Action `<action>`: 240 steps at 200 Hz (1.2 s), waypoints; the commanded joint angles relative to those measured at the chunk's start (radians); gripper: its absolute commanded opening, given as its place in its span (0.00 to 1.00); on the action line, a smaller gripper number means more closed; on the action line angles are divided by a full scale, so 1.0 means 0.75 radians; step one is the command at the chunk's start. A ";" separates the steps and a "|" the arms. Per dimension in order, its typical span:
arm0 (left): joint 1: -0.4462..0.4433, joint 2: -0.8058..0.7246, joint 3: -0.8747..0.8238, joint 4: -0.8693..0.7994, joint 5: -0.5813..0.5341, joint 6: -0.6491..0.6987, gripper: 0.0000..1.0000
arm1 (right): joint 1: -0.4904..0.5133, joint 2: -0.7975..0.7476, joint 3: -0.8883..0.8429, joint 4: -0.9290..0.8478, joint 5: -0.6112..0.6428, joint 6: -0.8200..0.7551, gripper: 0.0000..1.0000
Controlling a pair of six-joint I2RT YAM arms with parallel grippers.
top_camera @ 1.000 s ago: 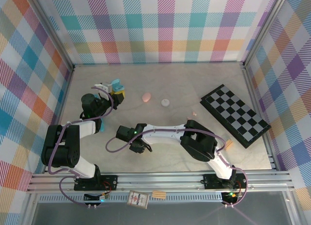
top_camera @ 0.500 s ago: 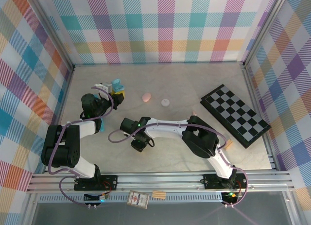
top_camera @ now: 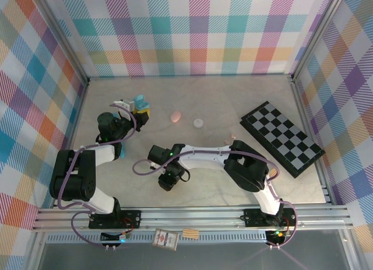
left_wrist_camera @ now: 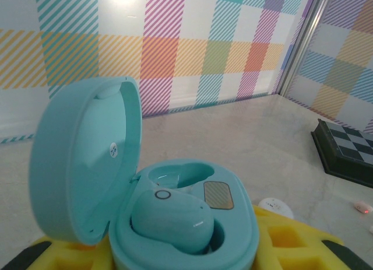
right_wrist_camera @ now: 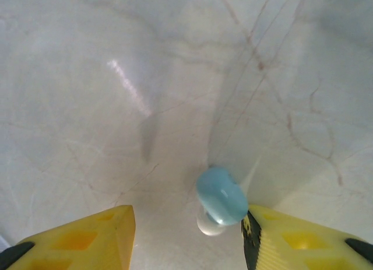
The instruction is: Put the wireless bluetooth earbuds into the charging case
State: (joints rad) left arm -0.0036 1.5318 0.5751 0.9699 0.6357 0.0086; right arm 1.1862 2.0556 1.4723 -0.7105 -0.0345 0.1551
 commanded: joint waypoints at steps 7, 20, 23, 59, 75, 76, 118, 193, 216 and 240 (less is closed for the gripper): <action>0.020 -0.040 0.045 0.007 0.020 0.018 0.31 | 0.008 -0.077 -0.046 0.015 -0.064 0.034 0.52; 0.019 -0.042 0.045 0.008 0.020 0.019 0.31 | -0.003 -0.075 -0.039 0.026 -0.046 0.038 0.52; 0.019 -0.042 0.044 0.006 0.019 0.020 0.31 | -0.004 -0.074 -0.037 0.032 -0.041 0.039 0.52; 0.020 -0.052 0.045 -0.017 0.015 0.032 0.31 | -0.038 -0.049 -0.004 0.082 -0.040 0.028 0.53; 0.020 -0.053 0.045 -0.021 0.015 0.034 0.31 | -0.047 -0.022 0.017 0.077 -0.038 0.019 0.53; 0.021 -0.054 0.045 -0.020 0.015 0.035 0.31 | -0.048 -0.022 0.019 0.076 -0.038 0.018 0.53; 0.023 -0.044 0.043 -0.023 0.015 0.038 0.31 | -0.067 0.014 0.042 0.091 -0.024 -0.012 0.53; 0.025 -0.040 0.051 -0.033 0.014 0.045 0.31 | -0.082 0.048 0.028 0.116 -0.197 -0.018 0.50; 0.027 -0.038 0.052 -0.030 0.015 0.045 0.31 | -0.080 0.002 -0.006 0.101 -0.217 -0.002 0.49; 0.027 -0.032 0.049 -0.019 0.018 0.040 0.31 | -0.080 -0.029 -0.037 0.114 -0.243 0.009 0.48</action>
State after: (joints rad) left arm 0.0021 1.5188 0.5873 0.9413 0.6357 0.0231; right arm 1.1149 2.0747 1.4776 -0.6174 -0.1478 0.1463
